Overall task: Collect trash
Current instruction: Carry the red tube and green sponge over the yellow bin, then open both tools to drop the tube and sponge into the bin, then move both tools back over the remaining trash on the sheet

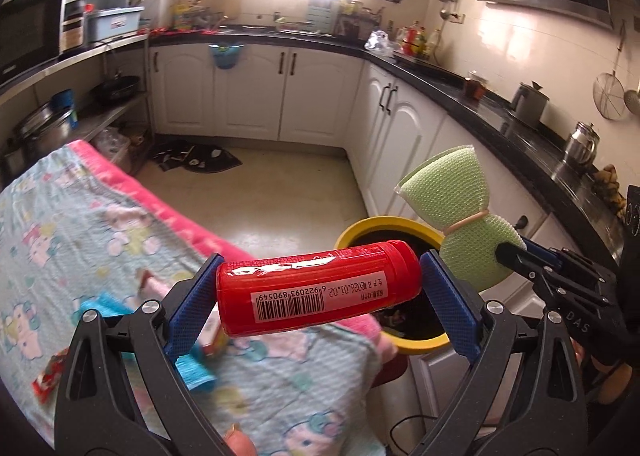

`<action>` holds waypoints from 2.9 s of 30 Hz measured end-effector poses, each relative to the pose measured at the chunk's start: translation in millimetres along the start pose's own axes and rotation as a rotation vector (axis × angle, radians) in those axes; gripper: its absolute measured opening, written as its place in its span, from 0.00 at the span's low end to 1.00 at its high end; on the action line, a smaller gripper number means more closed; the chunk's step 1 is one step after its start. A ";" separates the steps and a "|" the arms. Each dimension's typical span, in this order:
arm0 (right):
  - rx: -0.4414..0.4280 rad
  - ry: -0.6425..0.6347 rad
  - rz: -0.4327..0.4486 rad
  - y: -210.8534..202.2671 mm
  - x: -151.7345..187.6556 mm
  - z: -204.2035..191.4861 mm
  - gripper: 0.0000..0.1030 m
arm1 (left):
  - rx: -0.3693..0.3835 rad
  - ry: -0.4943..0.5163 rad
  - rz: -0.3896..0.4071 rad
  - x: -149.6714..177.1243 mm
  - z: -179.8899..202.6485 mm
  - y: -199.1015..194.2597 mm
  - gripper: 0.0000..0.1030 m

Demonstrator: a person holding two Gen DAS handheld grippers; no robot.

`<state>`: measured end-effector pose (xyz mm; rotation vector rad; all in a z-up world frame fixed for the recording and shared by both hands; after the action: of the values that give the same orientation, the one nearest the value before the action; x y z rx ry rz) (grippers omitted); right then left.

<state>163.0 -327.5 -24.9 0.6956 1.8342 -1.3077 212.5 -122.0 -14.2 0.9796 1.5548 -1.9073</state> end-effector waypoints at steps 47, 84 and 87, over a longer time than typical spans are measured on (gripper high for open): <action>0.214 0.167 -0.187 49.9 68.4 107.7 0.44 | 0.081 0.139 -0.242 41.3 99.0 153.7 0.89; 0.083 0.014 0.036 -5.8 1.2 -6.0 0.77 | -0.132 -0.072 0.027 3.6 -49.6 -9.3 0.90; 0.039 -0.015 0.031 -2.7 0.0 -30.2 0.77 | -0.172 -0.094 0.035 10.3 -70.0 -21.7 0.90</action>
<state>152.8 -299.7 -18.0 0.7304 1.7836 -1.3279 205.4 -48.4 -15.3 0.8257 1.6055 -1.7368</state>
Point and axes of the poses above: each gripper's, at about its wrist camera, not at the fingertips, and y roughly the way its jaws point, z to its right, x to its underside, the point moved 5 cm from there along y, roughly the way its jaws point, and after that the axes turned 7 degrees about -x, right-handed, at the moved point
